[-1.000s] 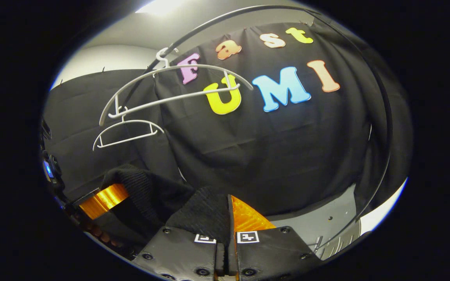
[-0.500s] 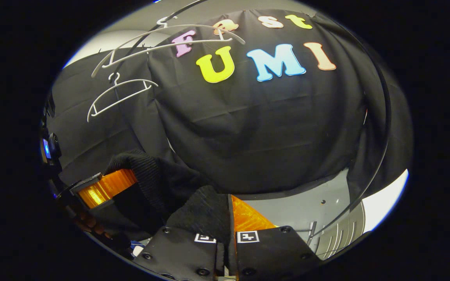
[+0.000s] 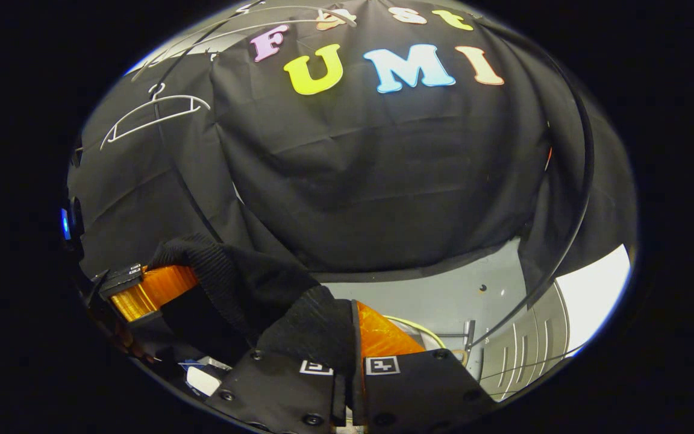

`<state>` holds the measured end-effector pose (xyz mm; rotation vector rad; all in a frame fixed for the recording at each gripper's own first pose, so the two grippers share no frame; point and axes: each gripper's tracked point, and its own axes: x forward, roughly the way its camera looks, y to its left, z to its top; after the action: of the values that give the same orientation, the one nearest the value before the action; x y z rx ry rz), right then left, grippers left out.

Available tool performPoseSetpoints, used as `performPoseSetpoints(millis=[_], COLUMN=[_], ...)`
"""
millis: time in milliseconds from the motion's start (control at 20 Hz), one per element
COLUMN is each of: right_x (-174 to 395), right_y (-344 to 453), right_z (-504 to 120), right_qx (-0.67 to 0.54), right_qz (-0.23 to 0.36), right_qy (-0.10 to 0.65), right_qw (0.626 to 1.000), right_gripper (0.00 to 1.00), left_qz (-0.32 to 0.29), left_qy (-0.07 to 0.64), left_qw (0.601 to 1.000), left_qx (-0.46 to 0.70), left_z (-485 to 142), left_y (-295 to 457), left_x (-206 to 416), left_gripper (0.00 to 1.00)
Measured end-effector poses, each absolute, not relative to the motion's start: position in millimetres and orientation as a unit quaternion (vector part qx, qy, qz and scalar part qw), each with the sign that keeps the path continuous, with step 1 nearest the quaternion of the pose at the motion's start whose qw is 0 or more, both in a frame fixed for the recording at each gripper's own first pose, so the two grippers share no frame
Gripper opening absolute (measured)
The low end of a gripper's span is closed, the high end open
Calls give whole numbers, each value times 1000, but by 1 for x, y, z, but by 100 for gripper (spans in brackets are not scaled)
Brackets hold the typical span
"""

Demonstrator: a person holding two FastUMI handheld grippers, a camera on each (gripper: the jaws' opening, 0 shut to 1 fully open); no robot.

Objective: Grasp the clothes on the hanger with both hands and then place them into the laundry hamper below.

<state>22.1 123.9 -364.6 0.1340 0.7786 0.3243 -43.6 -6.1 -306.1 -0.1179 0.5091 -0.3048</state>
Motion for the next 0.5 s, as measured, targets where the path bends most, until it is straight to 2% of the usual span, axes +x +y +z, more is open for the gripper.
performPoseSetpoints(millis=[500], right_x=[-5], right_y=[111], right_z=[-422], right_qx=[17], right_qz=[123], right_qy=[439], right_qw=[890], right_gripper=[10], left_qz=[-133], left_qy=[356], left_qw=[925], left_qx=[-14], left_z=[-400], left_y=[10], left_x=[-59], left_gripper=[3])
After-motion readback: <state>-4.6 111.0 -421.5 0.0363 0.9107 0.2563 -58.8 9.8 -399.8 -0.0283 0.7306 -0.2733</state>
